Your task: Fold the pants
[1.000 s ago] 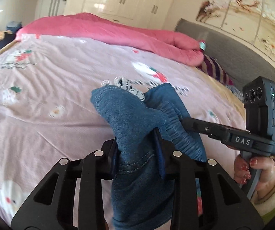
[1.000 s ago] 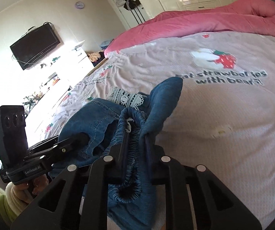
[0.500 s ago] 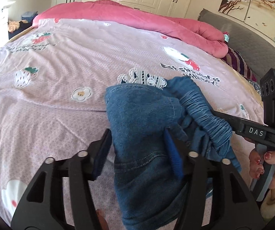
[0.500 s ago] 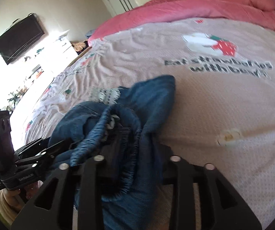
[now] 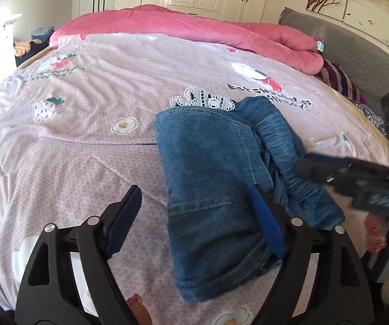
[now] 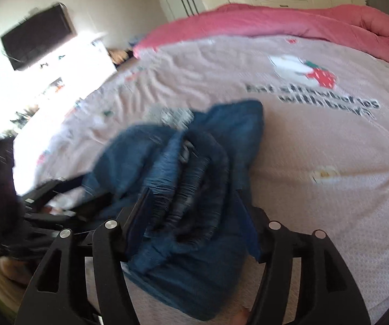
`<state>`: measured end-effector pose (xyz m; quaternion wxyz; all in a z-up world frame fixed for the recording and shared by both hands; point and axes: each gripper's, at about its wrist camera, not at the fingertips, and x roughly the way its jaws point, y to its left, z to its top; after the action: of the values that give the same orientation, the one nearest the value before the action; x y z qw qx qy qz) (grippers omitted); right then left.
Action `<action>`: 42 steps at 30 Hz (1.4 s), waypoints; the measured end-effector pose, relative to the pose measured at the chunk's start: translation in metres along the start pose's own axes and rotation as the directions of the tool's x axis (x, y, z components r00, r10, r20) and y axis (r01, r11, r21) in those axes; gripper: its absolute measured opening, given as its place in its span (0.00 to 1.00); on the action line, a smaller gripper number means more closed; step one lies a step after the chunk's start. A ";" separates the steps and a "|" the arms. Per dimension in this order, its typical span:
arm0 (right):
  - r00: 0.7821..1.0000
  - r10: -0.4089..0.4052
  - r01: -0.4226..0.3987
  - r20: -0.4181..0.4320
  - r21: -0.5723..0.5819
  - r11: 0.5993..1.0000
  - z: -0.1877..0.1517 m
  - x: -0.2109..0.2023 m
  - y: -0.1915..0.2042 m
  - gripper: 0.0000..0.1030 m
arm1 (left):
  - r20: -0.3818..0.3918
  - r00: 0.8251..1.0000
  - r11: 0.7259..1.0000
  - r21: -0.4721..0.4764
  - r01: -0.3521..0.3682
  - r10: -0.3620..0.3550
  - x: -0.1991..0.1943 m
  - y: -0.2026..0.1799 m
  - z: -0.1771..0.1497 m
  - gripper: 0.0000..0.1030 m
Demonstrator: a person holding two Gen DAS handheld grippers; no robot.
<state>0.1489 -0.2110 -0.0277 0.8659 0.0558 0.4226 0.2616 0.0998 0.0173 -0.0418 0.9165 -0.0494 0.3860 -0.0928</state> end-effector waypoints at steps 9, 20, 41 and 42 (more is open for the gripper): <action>0.991 -0.010 0.014 0.130 -0.027 1.000 -0.012 -0.060 0.008 0.68 | 0.038 0.999 1.000 0.002 -0.002 0.002 -0.023 -0.009 0.001 0.80; 0.960 -0.104 0.130 0.259 -0.085 0.988 -0.030 -0.108 0.026 0.89 | 0.055 0.998 1.000 -0.029 0.012 -0.010 -0.057 -0.016 -0.014 0.91; 0.957 -0.132 0.169 0.259 -0.127 0.977 -0.065 -0.136 0.044 0.95 | 0.084 0.996 1.000 -0.011 -0.029 0.030 -0.092 -0.038 -0.045 0.91; 0.957 -0.136 0.173 0.255 -0.130 0.976 -0.067 -0.136 0.045 0.95 | 0.082 0.996 0.999 -0.015 -0.029 0.030 -0.093 -0.039 -0.047 0.91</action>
<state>0.0108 -0.2488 0.0394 0.9310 -0.0116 0.2944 0.2154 -0.0024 -0.0022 -0.0032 0.9325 -0.0535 0.3494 -0.0744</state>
